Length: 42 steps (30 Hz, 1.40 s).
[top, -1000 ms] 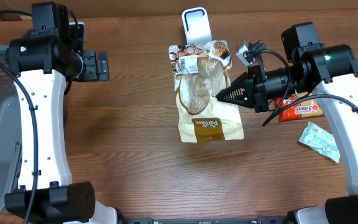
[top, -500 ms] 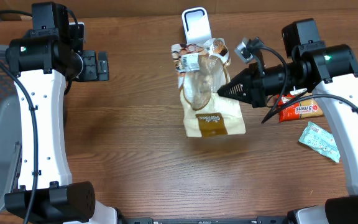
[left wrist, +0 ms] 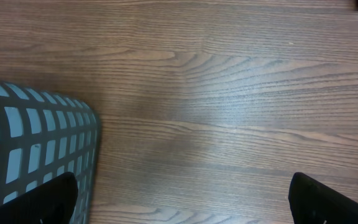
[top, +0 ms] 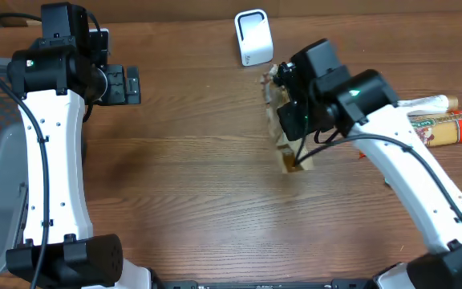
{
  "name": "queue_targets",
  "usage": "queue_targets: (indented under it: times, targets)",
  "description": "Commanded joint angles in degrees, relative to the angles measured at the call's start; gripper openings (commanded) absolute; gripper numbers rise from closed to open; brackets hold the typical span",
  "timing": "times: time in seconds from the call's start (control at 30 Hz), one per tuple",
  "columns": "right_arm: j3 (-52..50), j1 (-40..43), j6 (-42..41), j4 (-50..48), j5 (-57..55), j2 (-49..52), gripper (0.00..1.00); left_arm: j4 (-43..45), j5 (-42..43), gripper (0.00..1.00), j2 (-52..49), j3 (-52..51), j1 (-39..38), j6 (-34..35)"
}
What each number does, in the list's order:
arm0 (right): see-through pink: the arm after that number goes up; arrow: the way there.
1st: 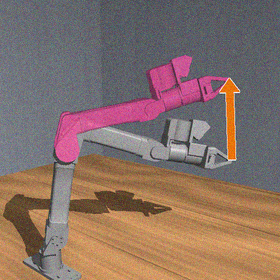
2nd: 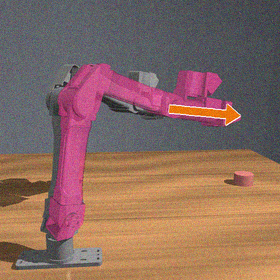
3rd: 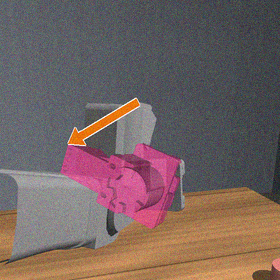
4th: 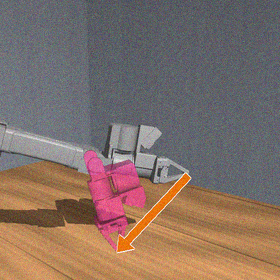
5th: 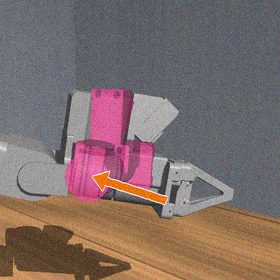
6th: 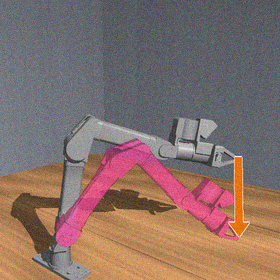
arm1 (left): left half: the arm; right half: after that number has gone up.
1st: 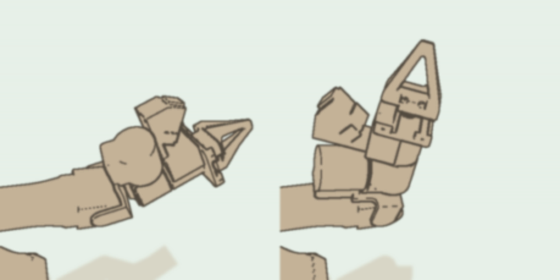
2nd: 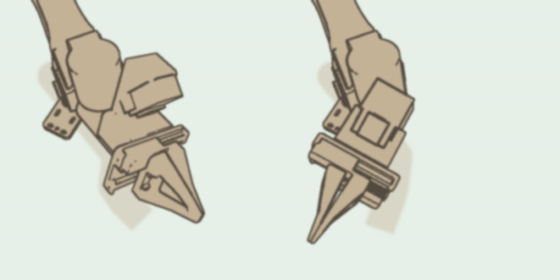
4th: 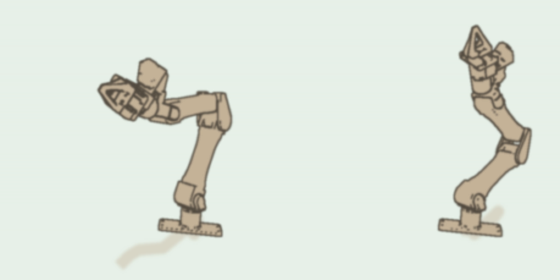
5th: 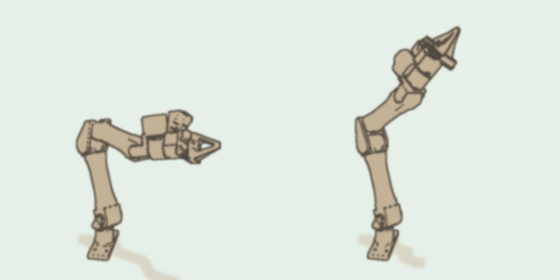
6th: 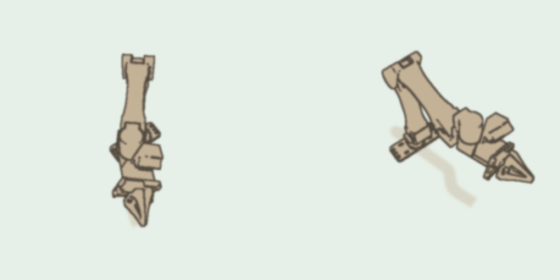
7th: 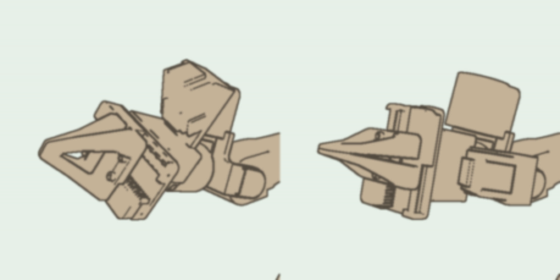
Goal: Scan the item barcode
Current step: 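Hold the snack bag against the white scanner with the right gripper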
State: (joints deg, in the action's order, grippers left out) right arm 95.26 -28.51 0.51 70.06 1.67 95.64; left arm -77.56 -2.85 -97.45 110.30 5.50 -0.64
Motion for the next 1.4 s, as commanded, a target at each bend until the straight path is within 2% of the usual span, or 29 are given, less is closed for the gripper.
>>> queue_targets:
  times: [0.0,0.1,0.33,0.6,0.8,1.1,1.37]
  targets:
    - [1.53,-1.66,-4.15,-1.92,-17.97,2.73,0.04,0.24,-0.33,1.00,-0.37,1.07,0.11,-1.07]
    - [1.51,-2.54,-2.64,-5.01,-21.55,3.91,0.04,0.24,-0.33,1.00,-0.37,1.07,0.11,-1.09]
    - [1.51,-2.64,7.10,-9.55,-22.58,4.04,0.04,0.24,-0.33,0.99,-0.37,1.07,0.09,-1.09]
    - [1.51,-2.64,8.13,-10.36,-22.16,4.04,0.04,0.24,-0.33,1.00,-0.37,1.07,0.11,-1.07]
    - [1.51,-2.67,16.41,-14.60,-23.26,4.04,0.04,0.24,-0.33,0.99,-0.37,1.09,0.09,-1.07]
    - [1.51,-5.03,33.66,-30.51,-37.66,4.52,0.04,0.24,-0.33,1.00,-0.37,1.07,0.11,-1.09]
    - [1.51,-4.20,49.22,-49.29,-40.63,9.01,0.04,0.24,-0.33,1.00,-0.37,1.07,-0.07,-1.07]
